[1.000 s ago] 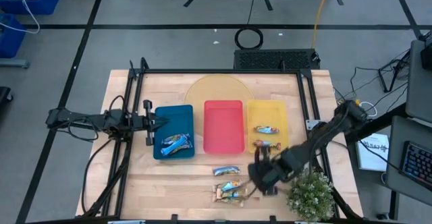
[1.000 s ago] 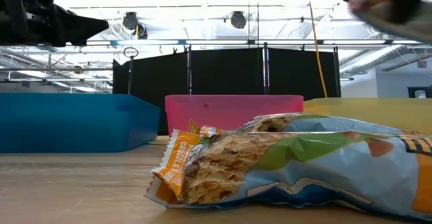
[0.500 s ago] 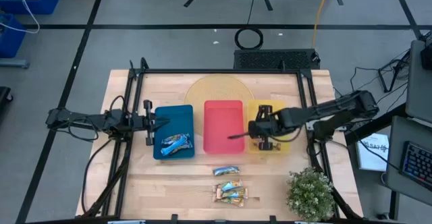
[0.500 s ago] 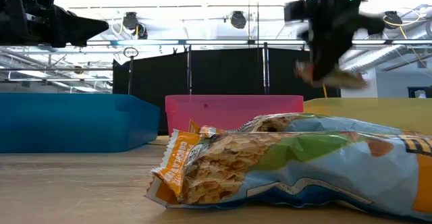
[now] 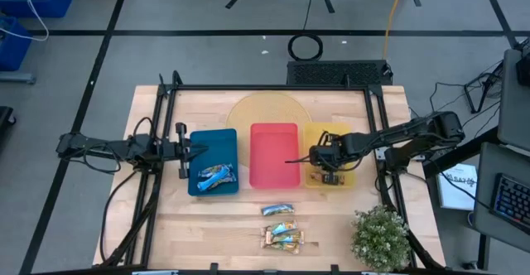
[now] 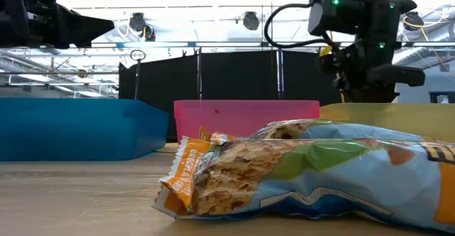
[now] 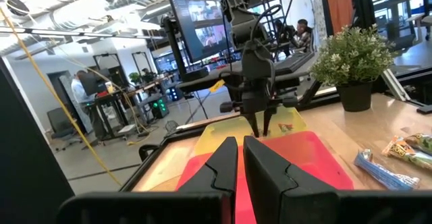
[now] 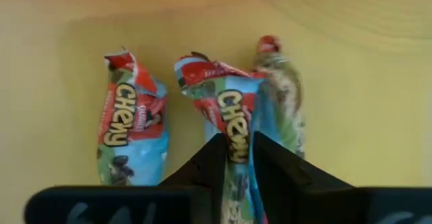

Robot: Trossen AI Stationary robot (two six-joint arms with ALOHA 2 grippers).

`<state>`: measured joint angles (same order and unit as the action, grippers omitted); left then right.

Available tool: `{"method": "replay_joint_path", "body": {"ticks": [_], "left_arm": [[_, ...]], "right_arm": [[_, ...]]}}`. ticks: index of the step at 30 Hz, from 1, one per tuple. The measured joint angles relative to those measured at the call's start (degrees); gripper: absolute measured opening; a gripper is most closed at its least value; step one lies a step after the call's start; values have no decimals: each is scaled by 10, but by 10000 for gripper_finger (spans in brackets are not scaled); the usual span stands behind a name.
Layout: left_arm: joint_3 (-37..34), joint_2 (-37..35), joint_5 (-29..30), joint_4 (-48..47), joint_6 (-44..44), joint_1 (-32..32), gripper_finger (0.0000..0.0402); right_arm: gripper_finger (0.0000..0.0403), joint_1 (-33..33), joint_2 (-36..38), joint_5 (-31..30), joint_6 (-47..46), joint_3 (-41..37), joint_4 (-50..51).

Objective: Pick and place Granola Bars by type
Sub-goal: Put the red granola bar into the yellow bin, then put the top yellow granola bar into the red bin

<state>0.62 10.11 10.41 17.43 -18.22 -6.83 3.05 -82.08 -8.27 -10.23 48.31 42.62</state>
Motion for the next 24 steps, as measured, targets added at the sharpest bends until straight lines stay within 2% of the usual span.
{"method": "replay_joint_path", "body": {"ticks": [9,12,15,17,21,24], "left_arm": [[0,0,0,0,-10,0,35],[0,0,0,0,-12,0,35],[0,0,2,0,-14,0,35],[0,0,4,0,-11,0,35],[0,0,6,2,43,0,35],[0,0,6,13,49,0,35]], "right_arm": [[129,0,22,9,-2,68,38],[127,15,82,9,40,65,-55],[107,37,163,11,88,25,-228],[84,46,214,9,109,-2,-273],[17,46,309,-32,128,-31,-223],[10,41,379,-50,131,-31,-170]]}}
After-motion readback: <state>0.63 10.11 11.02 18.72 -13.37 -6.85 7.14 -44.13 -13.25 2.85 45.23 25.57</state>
